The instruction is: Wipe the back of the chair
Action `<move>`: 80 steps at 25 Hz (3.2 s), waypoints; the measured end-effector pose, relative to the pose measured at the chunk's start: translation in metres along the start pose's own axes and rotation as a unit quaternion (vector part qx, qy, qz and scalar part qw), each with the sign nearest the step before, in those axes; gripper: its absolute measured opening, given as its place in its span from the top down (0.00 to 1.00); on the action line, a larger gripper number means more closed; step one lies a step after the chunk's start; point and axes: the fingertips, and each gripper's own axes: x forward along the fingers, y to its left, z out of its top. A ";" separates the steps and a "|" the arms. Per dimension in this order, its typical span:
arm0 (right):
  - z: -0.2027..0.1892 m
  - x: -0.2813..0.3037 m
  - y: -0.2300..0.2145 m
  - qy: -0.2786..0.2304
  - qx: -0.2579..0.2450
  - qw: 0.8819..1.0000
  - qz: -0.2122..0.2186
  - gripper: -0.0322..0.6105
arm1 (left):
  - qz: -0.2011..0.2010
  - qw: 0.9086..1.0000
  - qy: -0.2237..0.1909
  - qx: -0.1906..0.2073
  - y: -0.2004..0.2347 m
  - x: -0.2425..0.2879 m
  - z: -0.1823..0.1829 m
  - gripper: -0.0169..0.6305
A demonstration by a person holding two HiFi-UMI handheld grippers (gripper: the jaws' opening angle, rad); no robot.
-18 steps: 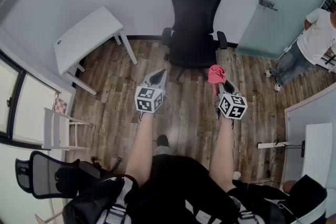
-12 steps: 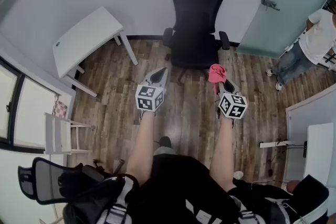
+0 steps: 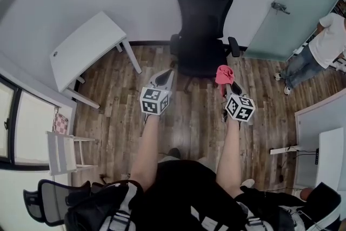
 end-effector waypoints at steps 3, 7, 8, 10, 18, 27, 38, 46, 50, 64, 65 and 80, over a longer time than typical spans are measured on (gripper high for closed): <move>0.004 0.019 0.002 0.004 0.000 1.000 -0.005 0.84 | -0.001 1.000 -0.002 -0.006 0.018 0.014 0.005 0.94; 0.009 0.041 -0.002 0.009 0.003 1.000 -0.005 0.84 | -0.006 1.000 -0.001 -0.006 0.031 0.035 0.009 0.94; 0.011 0.048 -0.005 0.009 0.006 1.000 -0.004 0.84 | -0.006 1.000 0.000 -0.006 0.033 0.042 0.009 0.93; 0.015 0.065 -0.015 0.009 0.012 1.000 -0.001 0.84 | -0.005 1.000 0.002 -0.006 0.037 0.059 0.011 0.94; 0.040 0.154 -0.069 0.021 0.024 0.999 0.025 0.84 | 0.020 1.000 0.016 -0.001 0.059 0.149 0.020 0.94; 0.095 0.253 -0.142 0.023 0.035 0.998 0.056 0.84 | 0.049 0.999 0.011 0.008 0.067 0.257 0.053 0.94; 0.120 0.337 -0.187 0.042 0.027 0.996 0.070 0.84 | 0.069 0.998 0.008 0.007 0.076 0.341 0.067 0.94; 0.131 0.419 -0.180 0.045 0.014 0.997 0.062 0.84 | 0.070 0.998 0.005 -0.010 0.129 0.402 0.069 0.94; 0.146 0.481 -0.165 0.041 0.003 0.997 0.059 0.84 | 0.063 0.998 0.009 -0.014 0.174 0.438 0.073 0.94; 0.182 0.701 -0.117 0.027 -0.041 0.998 0.026 0.84 | -0.026 1.000 0.013 -0.004 0.312 0.578 0.101 0.94; 0.180 0.713 -0.114 0.029 -0.044 0.998 0.027 0.84 | -0.034 0.999 0.017 -0.002 0.318 0.586 0.101 0.93; 0.159 0.829 -0.117 0.078 -0.043 0.994 0.058 0.84 | -0.026 0.999 0.041 -0.018 0.369 0.659 0.088 0.93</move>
